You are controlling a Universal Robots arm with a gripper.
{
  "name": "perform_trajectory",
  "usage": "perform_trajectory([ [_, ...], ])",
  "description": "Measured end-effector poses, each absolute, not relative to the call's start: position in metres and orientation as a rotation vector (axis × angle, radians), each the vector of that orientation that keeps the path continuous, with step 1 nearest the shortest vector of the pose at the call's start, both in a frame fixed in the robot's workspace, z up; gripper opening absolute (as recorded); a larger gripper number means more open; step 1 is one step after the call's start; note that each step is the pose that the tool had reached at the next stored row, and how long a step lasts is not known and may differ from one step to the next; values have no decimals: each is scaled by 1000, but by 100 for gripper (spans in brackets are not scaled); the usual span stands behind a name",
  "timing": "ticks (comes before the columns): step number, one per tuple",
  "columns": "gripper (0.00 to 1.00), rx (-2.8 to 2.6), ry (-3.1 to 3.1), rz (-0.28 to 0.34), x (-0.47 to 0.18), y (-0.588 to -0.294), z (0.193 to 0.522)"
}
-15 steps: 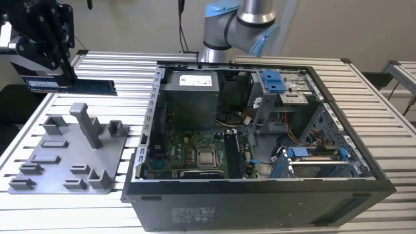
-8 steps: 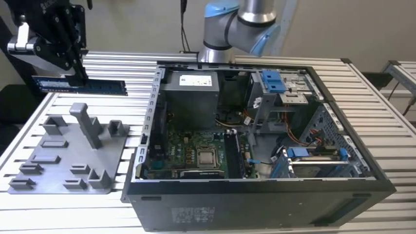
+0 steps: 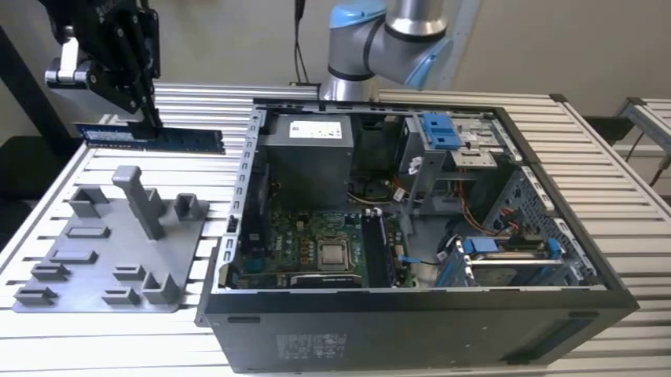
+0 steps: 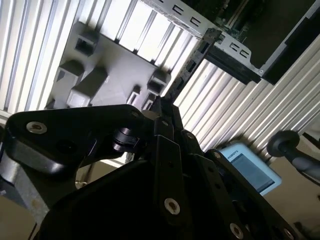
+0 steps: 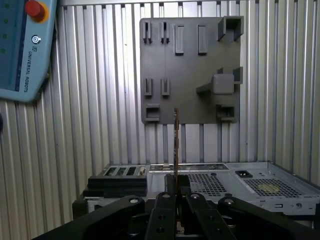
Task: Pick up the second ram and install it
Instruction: 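Pick up the second ram and move it above second insertion slot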
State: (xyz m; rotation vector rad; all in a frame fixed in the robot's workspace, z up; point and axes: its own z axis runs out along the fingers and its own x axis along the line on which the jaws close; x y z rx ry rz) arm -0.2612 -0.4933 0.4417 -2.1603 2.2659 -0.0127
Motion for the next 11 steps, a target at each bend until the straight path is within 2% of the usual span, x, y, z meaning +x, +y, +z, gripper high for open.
perform_trajectory([
  [11,14,-2161,2267,-11,-235,-493,442],
])
